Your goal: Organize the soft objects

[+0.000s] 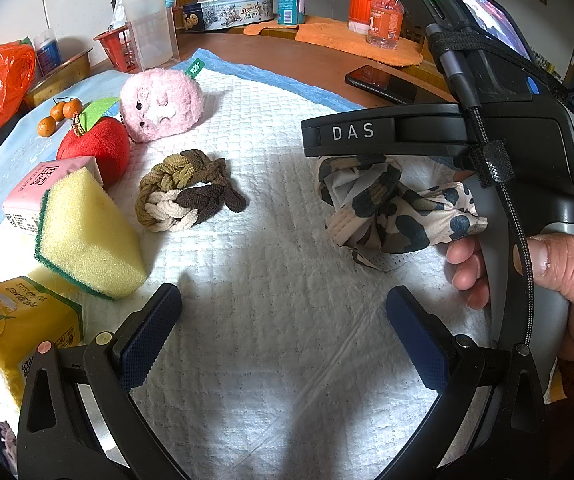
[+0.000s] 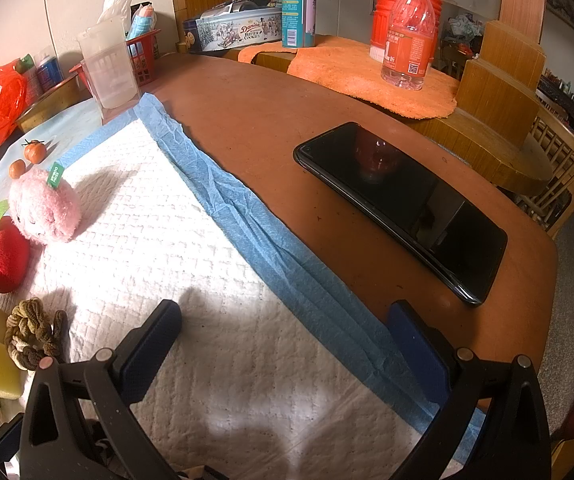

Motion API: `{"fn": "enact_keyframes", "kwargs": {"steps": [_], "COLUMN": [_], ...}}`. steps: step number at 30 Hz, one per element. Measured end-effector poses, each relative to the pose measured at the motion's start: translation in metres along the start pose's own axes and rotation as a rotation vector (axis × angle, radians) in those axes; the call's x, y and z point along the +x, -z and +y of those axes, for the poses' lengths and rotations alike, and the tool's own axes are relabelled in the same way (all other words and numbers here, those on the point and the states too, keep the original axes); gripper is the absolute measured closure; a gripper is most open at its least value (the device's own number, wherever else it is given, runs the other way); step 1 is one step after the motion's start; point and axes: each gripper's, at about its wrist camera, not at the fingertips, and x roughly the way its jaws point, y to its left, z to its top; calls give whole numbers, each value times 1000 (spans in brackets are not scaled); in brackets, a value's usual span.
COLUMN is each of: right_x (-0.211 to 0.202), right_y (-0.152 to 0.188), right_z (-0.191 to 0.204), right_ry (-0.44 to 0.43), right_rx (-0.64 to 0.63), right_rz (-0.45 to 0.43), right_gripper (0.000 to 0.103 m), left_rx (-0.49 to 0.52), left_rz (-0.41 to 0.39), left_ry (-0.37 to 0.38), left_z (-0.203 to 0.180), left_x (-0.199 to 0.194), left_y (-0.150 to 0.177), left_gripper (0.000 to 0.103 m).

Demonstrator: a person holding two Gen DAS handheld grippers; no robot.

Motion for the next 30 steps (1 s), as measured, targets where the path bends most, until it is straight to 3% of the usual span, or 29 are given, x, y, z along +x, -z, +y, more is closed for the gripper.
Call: {"fn": "enact_keyframes", "kwargs": {"steps": [15, 18, 21, 23, 27, 30], "right_x": [-1, 0, 3, 0, -48, -87], "right_y": [3, 2, -3, -7, -22, -39], "right_z": [-1, -1, 0, 0, -9, -21], "right_ry": [-1, -1, -18, -92, -183, -255], "right_rx": [0, 0, -28, -64, -76, -46], "right_rz": [2, 5, 13, 7, -201, -321], "right_gripper": [0, 0, 0, 0, 0, 0], "left_rx": [-14, -41, -150, -270, -476, -567], "left_rz": [23, -49, -134, -198, -313, -373], "left_ry": [16, 26, -28, -53, -121, -155], "left_z": [0, 10, 46, 79, 138, 163], "left_x": [-9, -42, -78, -106, -161, -194], "left_y": [1, 2, 4, 13, 37, 55], "left_gripper": [0, 0, 0, 0, 0, 0]}}
